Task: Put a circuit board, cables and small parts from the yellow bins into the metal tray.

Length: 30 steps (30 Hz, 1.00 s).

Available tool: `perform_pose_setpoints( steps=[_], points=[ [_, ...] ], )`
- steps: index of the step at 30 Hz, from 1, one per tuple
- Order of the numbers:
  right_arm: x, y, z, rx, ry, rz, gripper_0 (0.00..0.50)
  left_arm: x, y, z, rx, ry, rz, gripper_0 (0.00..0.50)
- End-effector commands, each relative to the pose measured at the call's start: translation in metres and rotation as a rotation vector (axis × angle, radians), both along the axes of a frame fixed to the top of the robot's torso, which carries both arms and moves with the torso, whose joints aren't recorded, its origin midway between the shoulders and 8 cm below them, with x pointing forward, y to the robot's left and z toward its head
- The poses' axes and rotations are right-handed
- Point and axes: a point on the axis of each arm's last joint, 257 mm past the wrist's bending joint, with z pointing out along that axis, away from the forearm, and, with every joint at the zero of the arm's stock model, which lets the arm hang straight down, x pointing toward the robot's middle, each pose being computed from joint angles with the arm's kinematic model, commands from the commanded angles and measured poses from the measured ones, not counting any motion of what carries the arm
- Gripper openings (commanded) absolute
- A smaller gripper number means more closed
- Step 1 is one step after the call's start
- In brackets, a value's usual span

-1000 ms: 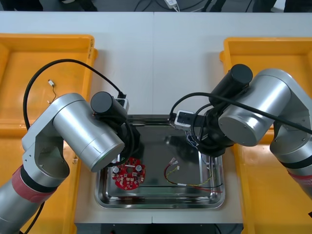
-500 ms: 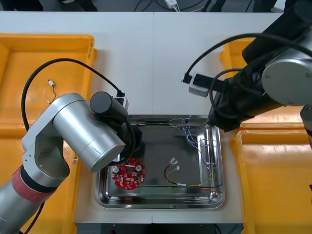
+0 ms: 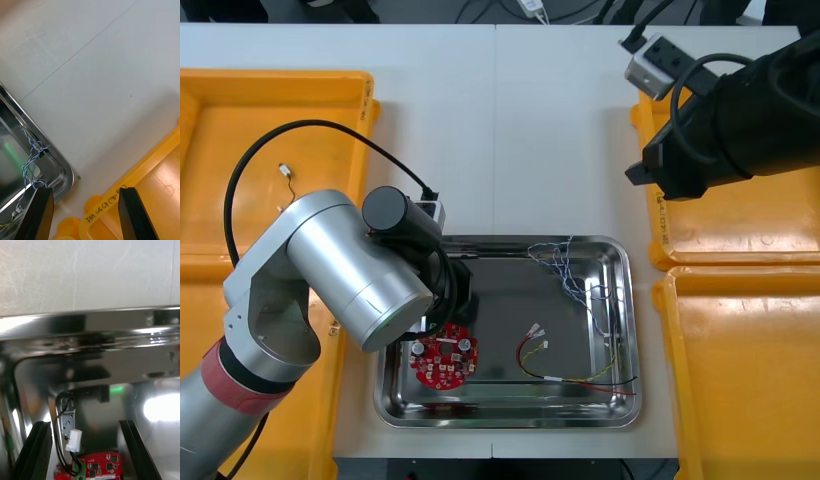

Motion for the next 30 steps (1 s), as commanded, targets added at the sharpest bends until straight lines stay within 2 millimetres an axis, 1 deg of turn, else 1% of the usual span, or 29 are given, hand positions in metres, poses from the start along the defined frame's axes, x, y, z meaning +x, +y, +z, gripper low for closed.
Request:
perform_pose_setpoints(
  steps=[1, 3, 7, 8, 12, 15, 17, 21, 24, 26, 27, 28, 30],
  points=[
    [0.008, -0.024, 0.045, 0.083, -0.074, -0.128, 0.500, 0.010, 0.008, 0.035, -0.027, -0.026, 0.027, 0.500],
    [0.009, -0.034, 0.047, 0.099, -0.068, -0.170, 0.500, 0.012, 0.012, 0.045, -0.027, -0.021, 0.022, 0.500],
    [0.010, -0.060, 0.048, 0.140, -0.046, -0.287, 0.500, 0.018, 0.024, 0.072, -0.020, -0.019, 0.009, 0.500],
    [0.010, -0.068, 0.046, 0.149, -0.036, -0.321, 0.500, 0.019, 0.028, 0.079, -0.018, -0.020, 0.007, 0.500],
    [0.008, -0.086, 0.041, 0.181, -0.008, -0.406, 0.500, 0.025, 0.038, 0.101, -0.019, -0.030, -0.004, 0.500],
    [0.005, -0.104, 0.033, 0.202, 0.021, -0.483, 0.500, 0.031, 0.048, 0.117, -0.009, -0.048, -0.012, 0.500],
    [0.000, -0.116, 0.025, 0.200, 0.049, -0.528, 0.500, 0.036, 0.056, 0.128, 0.005, -0.067, -0.018, 0.500],
    [-0.012, -0.135, 0.012, 0.196, 0.109, -0.595, 0.500, 0.041, 0.073, 0.141, 0.029, -0.078, -0.014, 0.500],
    [-0.024, -0.155, -0.002, 0.179, 0.165, -0.661, 0.500, 0.047, 0.091, 0.155, 0.035, -0.080, 0.004, 0.500],
    [-0.031, -0.165, -0.011, 0.169, 0.204, -0.687, 0.500, 0.052, 0.102, 0.163, 0.033, -0.073, 0.020, 0.500],
    [-0.032, -0.167, -0.013, 0.166, 0.214, -0.690, 0.500, 0.053, 0.105, 0.166, 0.029, -0.072, 0.026, 0.500],
    [-0.036, -0.175, -0.018, 0.155, 0.234, -0.707, 0.500, 0.057, 0.112, 0.172, 0.023, -0.068, 0.038, 0.500],
    [-0.040, -0.186, -0.022, 0.132, 0.251, -0.729, 0.500, 0.064, 0.126, 0.183, 0.004, -0.054, 0.067, 0.500]
  ],
)
